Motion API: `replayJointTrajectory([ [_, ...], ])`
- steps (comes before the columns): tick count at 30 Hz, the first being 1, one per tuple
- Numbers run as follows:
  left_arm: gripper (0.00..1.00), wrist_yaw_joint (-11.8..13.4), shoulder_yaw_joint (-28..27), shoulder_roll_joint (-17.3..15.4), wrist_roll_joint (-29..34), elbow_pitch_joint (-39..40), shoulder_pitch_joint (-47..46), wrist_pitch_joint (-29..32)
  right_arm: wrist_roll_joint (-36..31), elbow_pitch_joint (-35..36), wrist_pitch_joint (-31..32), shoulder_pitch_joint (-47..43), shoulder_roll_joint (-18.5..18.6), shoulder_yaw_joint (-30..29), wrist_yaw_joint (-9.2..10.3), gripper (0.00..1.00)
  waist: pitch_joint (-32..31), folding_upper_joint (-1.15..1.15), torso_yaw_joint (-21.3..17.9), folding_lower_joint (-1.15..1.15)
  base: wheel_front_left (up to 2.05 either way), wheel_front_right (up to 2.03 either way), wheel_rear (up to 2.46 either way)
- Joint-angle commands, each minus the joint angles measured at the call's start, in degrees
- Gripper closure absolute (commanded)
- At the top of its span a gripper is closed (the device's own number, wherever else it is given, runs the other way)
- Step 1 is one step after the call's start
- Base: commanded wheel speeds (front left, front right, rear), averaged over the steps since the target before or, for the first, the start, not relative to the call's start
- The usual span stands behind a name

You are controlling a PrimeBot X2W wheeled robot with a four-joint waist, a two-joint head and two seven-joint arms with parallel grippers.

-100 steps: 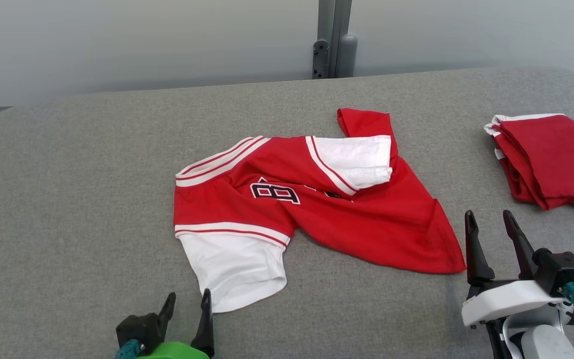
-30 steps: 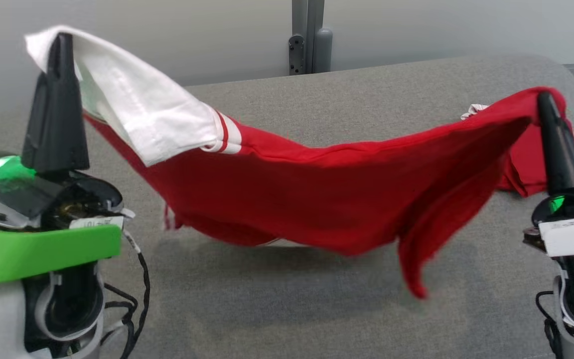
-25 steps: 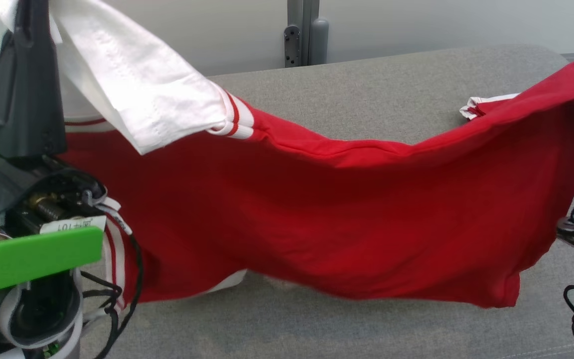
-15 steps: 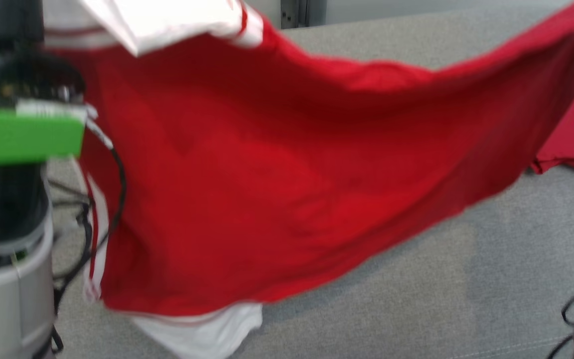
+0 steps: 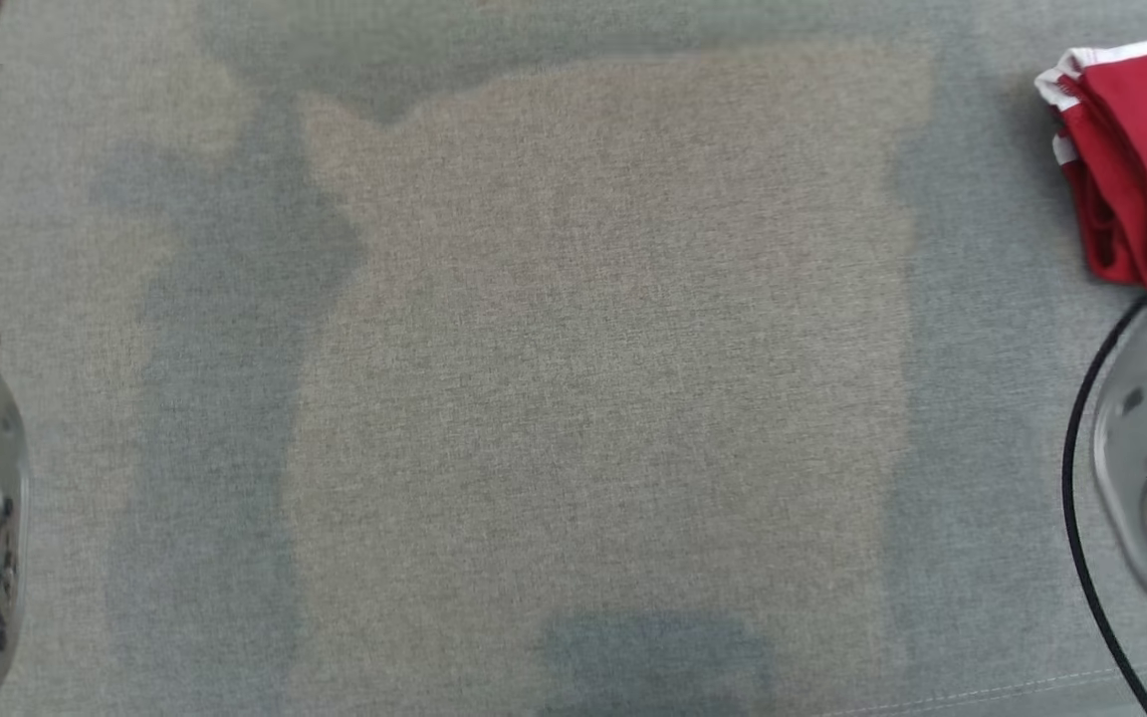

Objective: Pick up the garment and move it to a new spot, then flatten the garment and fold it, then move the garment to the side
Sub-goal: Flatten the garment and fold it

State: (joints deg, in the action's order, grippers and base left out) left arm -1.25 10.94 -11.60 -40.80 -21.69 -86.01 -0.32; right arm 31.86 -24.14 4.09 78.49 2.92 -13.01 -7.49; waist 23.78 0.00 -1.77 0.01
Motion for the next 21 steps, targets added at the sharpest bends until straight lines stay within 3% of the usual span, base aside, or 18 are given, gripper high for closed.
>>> replayJointTrajectory([
  [1,1.0,-0.5,-0.1,0.6,0.5,-2.5,-0.9,-1.8,-1.1,-3.4,-1.7,2.1,0.0,-0.1,0.0,1.0,2.7,0.0,1.4,-0.01,0.0,0.0,0.0],
  [5,1.0,-2.2,-0.6,1.2,-0.6,-7.6,0.1,-5.2,-1.2,-11.7,-5.0,4.3,0.0,1.1,0.0,1.0,6.6,0.0,2.8,-0.01,0.0,0.0,0.0],
  [10,1.0,-4.7,-1.7,0.5,-2.9,-9.6,7.7,-9.4,1.1,-17.4,-7.9,-1.0,0.1,6.4,0.0,1.0,10.6,0.0,3.8,-0.01,0.0,0.0,0.0],
  [15,1.0,-6.0,-0.9,-0.9,-5.6,-5.6,17.7,-11.4,6.8,-16.1,-9.6,-8.6,1.0,11.3,0.0,1.0,11.9,0.0,4.0,-0.01,0.0,0.0,0.0],
  [21,1.0,-6.3,-0.7,-4.0,-9.7,6.8,31.0,-11.9,14.2,-8.3,-10.4,-18.3,4.0,17.1,0.0,1.0,11.2,0.0,3.0,-0.01,0.0,0.0,0.0],
])
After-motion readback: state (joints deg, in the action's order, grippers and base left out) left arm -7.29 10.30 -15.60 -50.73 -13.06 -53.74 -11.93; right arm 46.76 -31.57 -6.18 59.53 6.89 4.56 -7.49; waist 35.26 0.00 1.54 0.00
